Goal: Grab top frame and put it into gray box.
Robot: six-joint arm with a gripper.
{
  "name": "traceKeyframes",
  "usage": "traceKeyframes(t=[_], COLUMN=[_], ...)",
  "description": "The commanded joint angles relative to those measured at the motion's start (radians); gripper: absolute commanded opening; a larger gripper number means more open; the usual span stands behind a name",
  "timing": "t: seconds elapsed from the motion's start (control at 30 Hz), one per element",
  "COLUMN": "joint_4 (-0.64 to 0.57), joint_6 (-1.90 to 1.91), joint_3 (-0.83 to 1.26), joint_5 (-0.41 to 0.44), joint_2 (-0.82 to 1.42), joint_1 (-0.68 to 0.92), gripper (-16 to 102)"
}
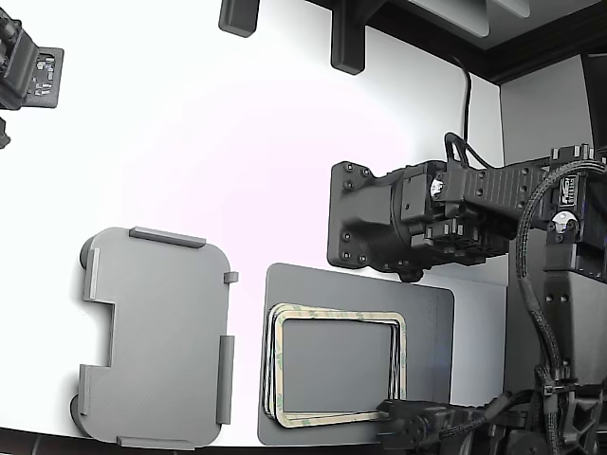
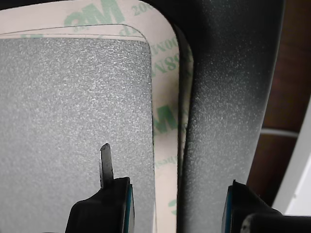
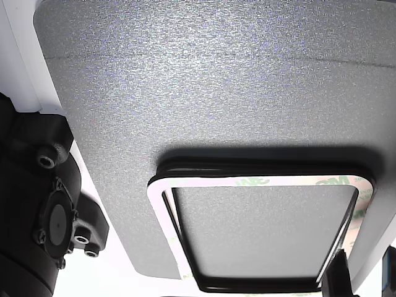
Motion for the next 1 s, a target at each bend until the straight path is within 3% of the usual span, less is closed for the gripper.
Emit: traceKeyframes(t=[0.0,0.13,0.47,0.63,0.97], joint_4=[-0.002,-0.021,-0.046,-0.061,-0.100], joint_6=[0.003,0.020,0.055,0.057,0.052], joint_3=[-0.018,0.009,0.034,0.058,0.100], joint_5=[0.003,0.011,0.006,0.017,0.021], joint_2=[0.021,0.035,0.038,0.046,0.063], joint_1=[-0.008,-0.002,0.003,0.003,0.003], gripper=[73,65,60,52,50])
